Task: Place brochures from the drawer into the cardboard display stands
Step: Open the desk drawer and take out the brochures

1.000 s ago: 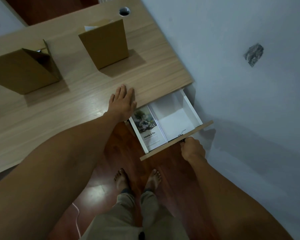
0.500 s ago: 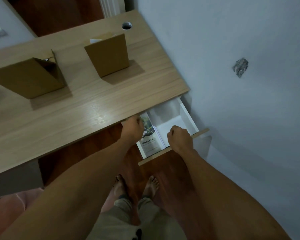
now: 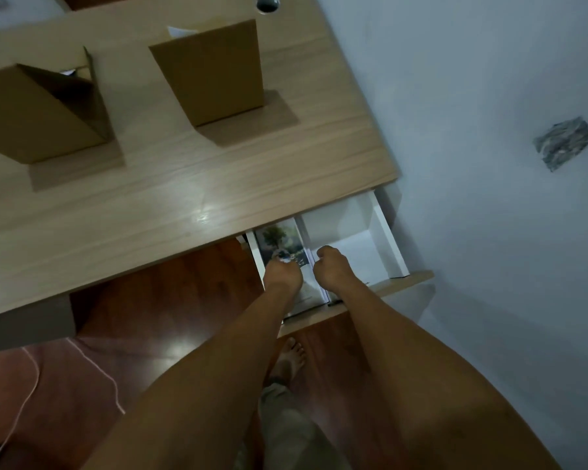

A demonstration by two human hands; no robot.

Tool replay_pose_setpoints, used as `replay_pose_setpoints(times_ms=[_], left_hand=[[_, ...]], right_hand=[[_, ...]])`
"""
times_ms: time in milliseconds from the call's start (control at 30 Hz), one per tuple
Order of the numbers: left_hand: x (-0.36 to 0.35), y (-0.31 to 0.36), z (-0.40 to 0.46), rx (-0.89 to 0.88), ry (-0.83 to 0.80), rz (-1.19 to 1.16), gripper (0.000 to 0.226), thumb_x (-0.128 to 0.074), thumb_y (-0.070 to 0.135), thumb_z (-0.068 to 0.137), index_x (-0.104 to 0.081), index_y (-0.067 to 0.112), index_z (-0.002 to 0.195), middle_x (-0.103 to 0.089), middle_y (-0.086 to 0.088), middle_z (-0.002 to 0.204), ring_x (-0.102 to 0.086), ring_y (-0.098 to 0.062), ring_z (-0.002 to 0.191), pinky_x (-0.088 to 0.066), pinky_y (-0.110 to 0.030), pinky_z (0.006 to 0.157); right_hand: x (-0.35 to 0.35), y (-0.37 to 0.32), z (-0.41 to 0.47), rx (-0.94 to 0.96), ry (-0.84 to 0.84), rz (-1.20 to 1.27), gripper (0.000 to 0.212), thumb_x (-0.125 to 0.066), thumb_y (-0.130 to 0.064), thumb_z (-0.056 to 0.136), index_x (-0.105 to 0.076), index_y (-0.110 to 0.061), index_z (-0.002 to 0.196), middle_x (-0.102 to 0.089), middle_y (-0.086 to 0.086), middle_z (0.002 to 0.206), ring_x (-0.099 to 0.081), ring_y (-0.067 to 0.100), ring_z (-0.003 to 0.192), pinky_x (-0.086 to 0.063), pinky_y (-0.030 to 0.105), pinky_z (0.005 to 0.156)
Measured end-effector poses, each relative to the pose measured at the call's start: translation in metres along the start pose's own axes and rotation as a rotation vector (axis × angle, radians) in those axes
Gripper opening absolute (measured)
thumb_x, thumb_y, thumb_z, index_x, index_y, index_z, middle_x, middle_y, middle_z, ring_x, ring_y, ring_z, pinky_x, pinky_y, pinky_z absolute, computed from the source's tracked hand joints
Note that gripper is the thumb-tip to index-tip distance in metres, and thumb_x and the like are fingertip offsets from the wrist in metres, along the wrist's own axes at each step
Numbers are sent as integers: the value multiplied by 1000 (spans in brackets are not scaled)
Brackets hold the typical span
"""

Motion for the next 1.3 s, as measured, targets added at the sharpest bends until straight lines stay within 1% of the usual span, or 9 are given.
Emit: replay_pose_setpoints(times_ms=[67, 133, 400, 567, 700, 933, 1167, 1233, 1300], left_hand=[[-1, 0, 4, 3, 9, 28, 35, -47, 9, 98, -59, -8, 127, -62, -30, 128, -60, -45, 120, -52, -51, 98], [0, 3, 8, -4, 17, 61, 33, -48, 8, 98, -61, -9, 124, -63, -31, 126, -62, -44, 118, -53, -49, 96], [3, 7, 14, 35, -1, 101, 19, -50, 0, 98, -66, -9, 93, -66, -32, 121, -64, -43, 117, -45, -38, 72], [2, 8, 14, 55, -15, 97, 22, -49, -4, 97, -56, -1, 76, -65, -25, 97, -62, -41, 121, -38, -30, 67], [1, 10, 16, 59, -10, 79, 34, -50, 4, 100, -58, -10, 130, -62, -26, 134, -60, -40, 126, -44, -32, 79], [3, 7, 22, 55, 5, 101, 25, -53, 1, 97, -64, -12, 115, -67, -29, 122, -64, -41, 117, -41, -33, 72], [4, 15, 15, 37, -12, 178, 29, -50, 3, 101, -61, -11, 124, -65, -27, 129, -62, -38, 123, -53, -43, 87], [7, 21, 9, 7, -14, 249, 31, -52, 6, 100, -61, -8, 127, -64, -25, 131, -62, -36, 122, -52, -43, 98], [14, 25, -3, -20, 29, 254, 33, -59, 13, 96, -62, -2, 126, -66, -21, 127, -65, -37, 115, -56, -40, 90]], right_hand=[[-4, 2, 9, -50, -2, 44, 29, -46, 2, 90, -36, -10, 67, -41, 5, 70, -40, 17, 60, -31, 28, 51], [-6, 1, 14, -79, -35, 102, 42, -45, 6, 90, -27, -17, 60, -32, 2, 61, -31, 13, 53, -23, 24, 45], [-18, -3, 15, -143, -168, 225, 23, -58, -2, 79, -41, -11, 65, -47, 6, 72, -49, 22, 69, -35, 31, 60], [-10, -14, 18, -71, -154, 250, 43, -55, 6, 76, -25, -17, 57, -27, 1, 57, -29, 16, 51, -20, 31, 53], [-10, -16, 23, -78, -154, 280, 38, -62, 0, 76, -31, -16, 57, -31, 0, 57, -32, 14, 48, -23, 27, 50], [-19, -18, 26, -66, -171, 164, 11, -63, -12, 81, -53, -8, 79, -56, 10, 82, -61, 27, 78, -43, 30, 63], [-12, -25, 16, 86, -125, 196, 31, -58, -2, 91, -46, -21, 70, -51, -2, 73, -52, 17, 70, -39, 26, 56], [-4, -25, 11, 88, -101, 232, 26, -60, -1, 88, -53, -17, 70, -57, 1, 75, -57, 22, 75, -43, 28, 62], [4, -21, 6, 67, -102, 257, 10, -61, -2, 86, -61, -9, 79, -60, 10, 80, -58, 25, 75, -44, 29, 62]])
Point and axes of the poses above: each hand's wrist, its own z-axis towards the middle knuckle, its own x-axis out of the back of the hand, y = z × x, the point moved 9 cm from there along z, towards the middle knuckle
